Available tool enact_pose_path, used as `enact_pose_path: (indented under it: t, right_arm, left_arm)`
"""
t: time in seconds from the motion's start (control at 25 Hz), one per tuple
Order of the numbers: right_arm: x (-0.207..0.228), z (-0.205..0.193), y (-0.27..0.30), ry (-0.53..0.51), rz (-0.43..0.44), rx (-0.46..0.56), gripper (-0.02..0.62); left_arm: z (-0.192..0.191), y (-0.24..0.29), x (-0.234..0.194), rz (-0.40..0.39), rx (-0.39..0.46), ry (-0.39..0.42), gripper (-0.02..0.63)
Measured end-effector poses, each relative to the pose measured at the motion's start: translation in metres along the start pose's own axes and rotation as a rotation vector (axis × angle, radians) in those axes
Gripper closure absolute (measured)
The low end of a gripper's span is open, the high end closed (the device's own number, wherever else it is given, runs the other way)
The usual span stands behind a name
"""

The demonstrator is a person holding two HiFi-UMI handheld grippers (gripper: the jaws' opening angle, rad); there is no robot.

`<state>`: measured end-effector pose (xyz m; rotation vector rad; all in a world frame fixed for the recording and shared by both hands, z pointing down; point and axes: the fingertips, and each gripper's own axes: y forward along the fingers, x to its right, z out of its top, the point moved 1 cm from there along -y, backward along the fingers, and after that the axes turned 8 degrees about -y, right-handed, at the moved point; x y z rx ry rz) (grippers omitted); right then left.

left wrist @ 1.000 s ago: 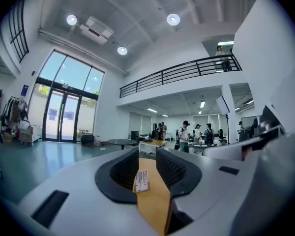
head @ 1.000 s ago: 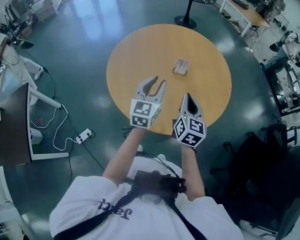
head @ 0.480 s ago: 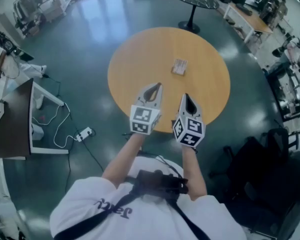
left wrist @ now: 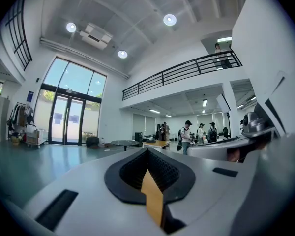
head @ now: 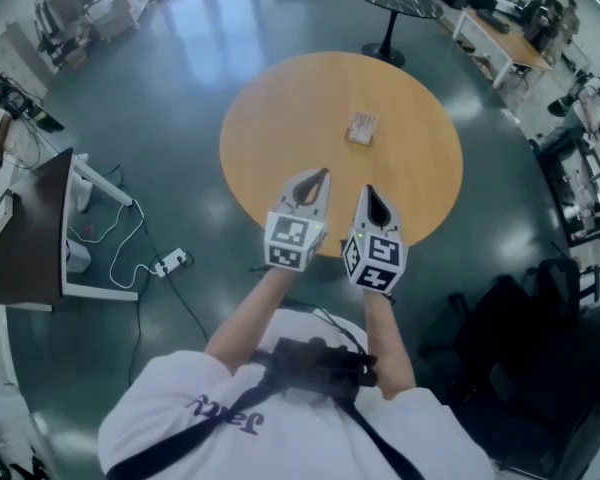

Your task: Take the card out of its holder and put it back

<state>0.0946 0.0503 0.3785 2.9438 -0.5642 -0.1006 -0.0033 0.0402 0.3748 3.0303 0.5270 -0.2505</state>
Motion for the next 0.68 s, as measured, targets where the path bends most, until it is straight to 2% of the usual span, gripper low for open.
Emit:
enact_pose_path:
  t: [0.2, 0.68]
  right_arm:
    - [0.0, 0.003, -0.003, -0.004, 0.005, 0.019, 0.581]
    - [0.023, 0.002, -0.013, -0.033, 0.004, 0.056, 0.581]
  left_arm:
    - [0.0, -0.002, 0.0, -0.004, 0.015, -0.027, 0.594]
    - [-0.012, 0.003, 0.029, -0.05, -0.005, -0.004, 0.594]
